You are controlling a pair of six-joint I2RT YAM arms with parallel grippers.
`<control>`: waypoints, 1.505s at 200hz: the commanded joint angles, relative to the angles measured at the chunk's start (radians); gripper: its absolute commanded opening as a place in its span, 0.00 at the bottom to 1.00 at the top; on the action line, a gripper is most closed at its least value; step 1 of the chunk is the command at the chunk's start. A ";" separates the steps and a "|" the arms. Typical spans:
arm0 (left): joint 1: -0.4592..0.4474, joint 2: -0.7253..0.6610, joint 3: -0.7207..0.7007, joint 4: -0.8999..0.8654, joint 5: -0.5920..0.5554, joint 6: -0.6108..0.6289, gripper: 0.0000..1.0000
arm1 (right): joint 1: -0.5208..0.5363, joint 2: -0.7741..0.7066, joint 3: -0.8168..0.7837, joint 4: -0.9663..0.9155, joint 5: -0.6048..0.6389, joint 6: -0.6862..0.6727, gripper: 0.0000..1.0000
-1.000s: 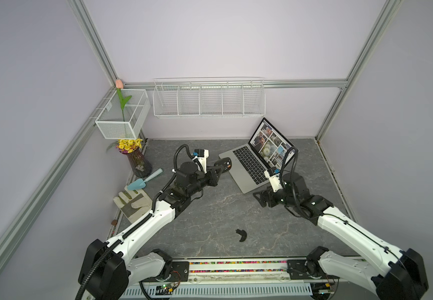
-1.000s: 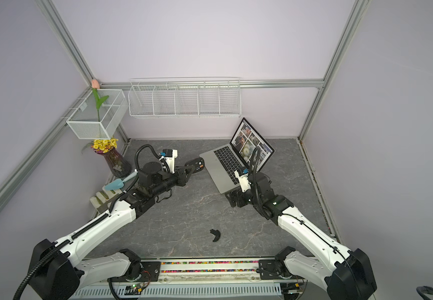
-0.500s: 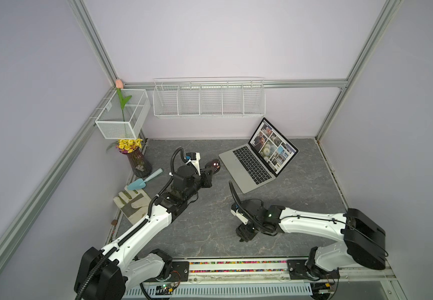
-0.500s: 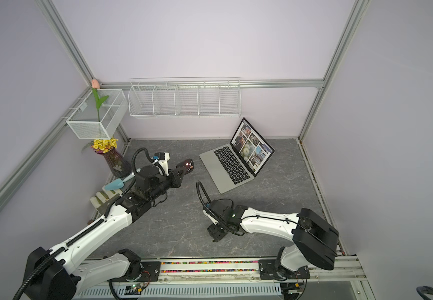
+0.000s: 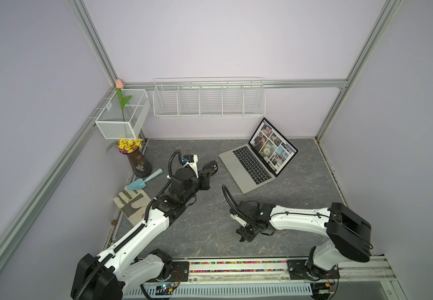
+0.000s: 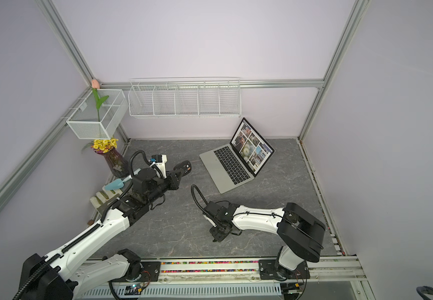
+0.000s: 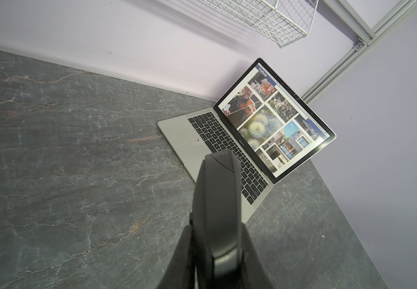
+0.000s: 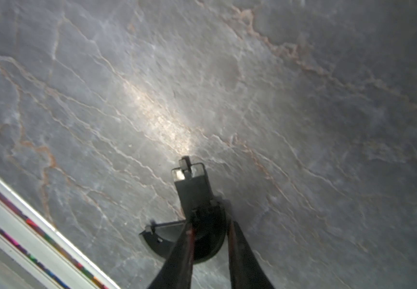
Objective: Insert the wireless mouse receiver into the laptop
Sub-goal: Move the lid to the center of the board.
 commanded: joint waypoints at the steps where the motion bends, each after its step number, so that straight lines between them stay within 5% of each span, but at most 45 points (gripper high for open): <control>1: 0.006 0.000 0.002 0.011 -0.017 0.022 0.00 | 0.002 -0.001 0.007 -0.019 0.010 0.036 0.19; 69: 0.008 0.018 0.010 0.016 -0.013 0.030 0.00 | -0.062 -0.070 -0.039 0.004 0.035 0.121 0.07; 108: 0.008 0.032 0.013 0.026 -0.012 0.024 0.00 | -0.208 -0.151 -0.096 0.007 0.085 0.224 0.06; 160: 0.009 0.037 0.006 0.033 -0.011 0.021 0.00 | -0.541 -0.369 -0.317 0.082 0.183 0.641 0.06; 218: 0.019 0.033 -0.001 0.046 -0.001 0.023 0.00 | -0.757 -0.533 -0.445 0.028 0.247 1.117 0.07; 233: 0.020 0.038 0.000 0.053 0.019 0.023 0.00 | -0.759 -0.541 -0.424 0.033 0.238 1.159 0.18; 273: 0.022 0.062 0.003 0.083 0.095 0.013 0.00 | -0.722 -0.610 -0.377 -0.052 0.200 1.137 0.68; 301: 0.022 0.090 0.007 0.114 0.119 0.002 0.00 | -0.711 -0.598 -0.389 -0.060 0.116 1.004 0.83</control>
